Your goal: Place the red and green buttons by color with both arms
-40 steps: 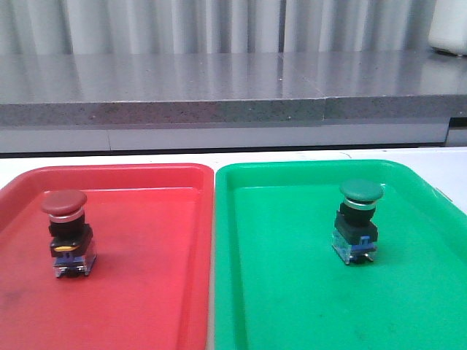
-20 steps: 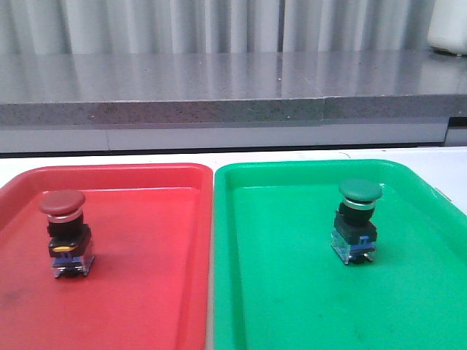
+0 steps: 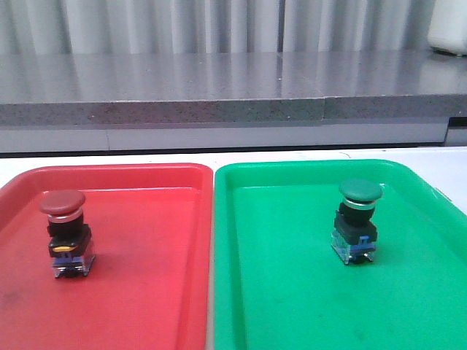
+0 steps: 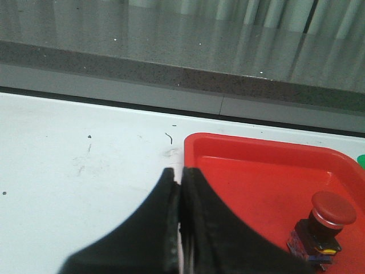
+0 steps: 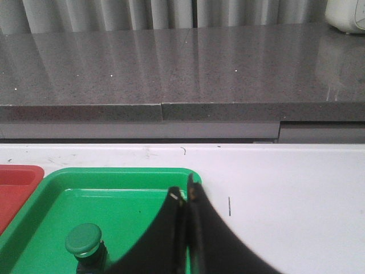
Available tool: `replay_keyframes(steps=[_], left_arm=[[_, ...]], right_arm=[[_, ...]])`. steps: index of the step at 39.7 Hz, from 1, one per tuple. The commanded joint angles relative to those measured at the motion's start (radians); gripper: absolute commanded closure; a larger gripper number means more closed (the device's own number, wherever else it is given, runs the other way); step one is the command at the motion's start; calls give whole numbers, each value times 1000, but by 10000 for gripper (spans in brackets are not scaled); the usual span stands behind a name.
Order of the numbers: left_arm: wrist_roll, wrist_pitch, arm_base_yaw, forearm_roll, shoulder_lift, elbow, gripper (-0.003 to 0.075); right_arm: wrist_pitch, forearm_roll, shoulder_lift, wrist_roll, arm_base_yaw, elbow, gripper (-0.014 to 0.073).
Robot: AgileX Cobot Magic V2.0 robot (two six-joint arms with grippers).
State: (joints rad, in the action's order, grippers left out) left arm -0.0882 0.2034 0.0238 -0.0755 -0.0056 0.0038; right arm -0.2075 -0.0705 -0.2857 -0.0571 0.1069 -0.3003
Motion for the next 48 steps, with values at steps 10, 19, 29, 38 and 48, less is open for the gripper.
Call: replay_keyframes(steps=[10, 19, 29, 38, 48], left_arm=[[-4, -77, -1, -12, -16, 25, 740], [-4, -77, -1, -12, -16, 25, 740], [-4, -77, -1, -12, -16, 25, 740], [-4, -77, -1, -12, -16, 25, 740], [-4, -77, -1, -12, -14, 25, 740]], right_arm=[[83, 7, -6, 7, -7, -28, 662], [108, 71, 20, 18, -19, 40, 662], [133, 97, 180, 42, -69, 248, 662], [89, 97, 318, 41, -72, 322, 662], [82, 97, 310, 41, -72, 321, 662]])
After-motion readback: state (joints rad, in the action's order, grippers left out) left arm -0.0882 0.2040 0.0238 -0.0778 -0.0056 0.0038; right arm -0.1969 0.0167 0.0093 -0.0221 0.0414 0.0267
